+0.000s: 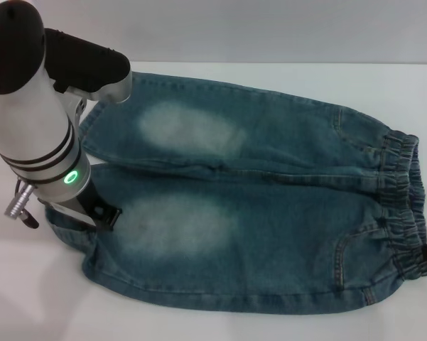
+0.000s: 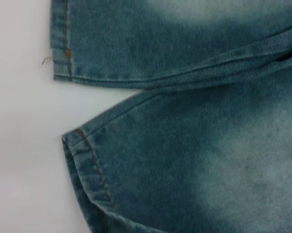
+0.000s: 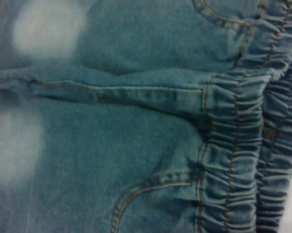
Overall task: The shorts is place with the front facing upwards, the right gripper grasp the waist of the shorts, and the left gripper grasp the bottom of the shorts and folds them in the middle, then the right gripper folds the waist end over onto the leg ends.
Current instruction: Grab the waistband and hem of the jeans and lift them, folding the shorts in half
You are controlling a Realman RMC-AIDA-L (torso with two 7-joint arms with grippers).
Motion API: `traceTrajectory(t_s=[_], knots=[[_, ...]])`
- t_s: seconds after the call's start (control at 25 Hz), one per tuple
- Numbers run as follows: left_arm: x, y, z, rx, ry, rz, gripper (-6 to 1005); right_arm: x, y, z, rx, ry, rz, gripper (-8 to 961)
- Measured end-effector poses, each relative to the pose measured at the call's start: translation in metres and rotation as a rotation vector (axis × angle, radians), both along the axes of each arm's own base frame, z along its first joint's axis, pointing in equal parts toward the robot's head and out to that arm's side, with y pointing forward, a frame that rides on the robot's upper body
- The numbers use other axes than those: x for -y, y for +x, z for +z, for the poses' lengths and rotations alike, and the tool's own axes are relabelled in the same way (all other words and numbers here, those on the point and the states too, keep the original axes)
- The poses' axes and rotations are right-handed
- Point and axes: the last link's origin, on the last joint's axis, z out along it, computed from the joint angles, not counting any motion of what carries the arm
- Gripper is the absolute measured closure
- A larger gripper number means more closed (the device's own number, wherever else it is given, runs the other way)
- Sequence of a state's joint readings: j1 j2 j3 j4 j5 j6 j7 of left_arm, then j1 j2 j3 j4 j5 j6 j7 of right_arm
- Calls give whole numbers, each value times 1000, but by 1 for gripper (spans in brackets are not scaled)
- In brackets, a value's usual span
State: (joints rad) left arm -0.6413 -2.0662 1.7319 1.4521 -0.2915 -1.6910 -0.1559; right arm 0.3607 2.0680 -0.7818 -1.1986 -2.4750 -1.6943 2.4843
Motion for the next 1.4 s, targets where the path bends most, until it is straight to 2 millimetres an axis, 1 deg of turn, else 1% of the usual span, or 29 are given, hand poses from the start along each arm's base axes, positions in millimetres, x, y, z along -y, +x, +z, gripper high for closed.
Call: traceTrajectory(t_s=[0.12, 0.36, 0.48, 0.72, 0.92, 1.4], knots=[[0, 0, 0, 0, 0, 0, 981, 1, 2, 2, 7, 2, -15, 939], [0, 1, 1, -3, 0, 0, 981, 9, 15, 14, 19, 30, -81, 930], [-1, 5, 2, -5, 4, -9, 981, 11, 17, 16, 11, 37, -92, 760], [-3, 10, 1, -3, 2, -22, 981, 11, 18, 16, 11, 39, -95, 534], [-3, 11, 1, -2, 0, -23, 980, 9, 17, 14, 5, 34, -92, 297], [-3, 10, 1, -2, -2, -27, 981, 1, 9, 4, -21, 15, -73, 265]])
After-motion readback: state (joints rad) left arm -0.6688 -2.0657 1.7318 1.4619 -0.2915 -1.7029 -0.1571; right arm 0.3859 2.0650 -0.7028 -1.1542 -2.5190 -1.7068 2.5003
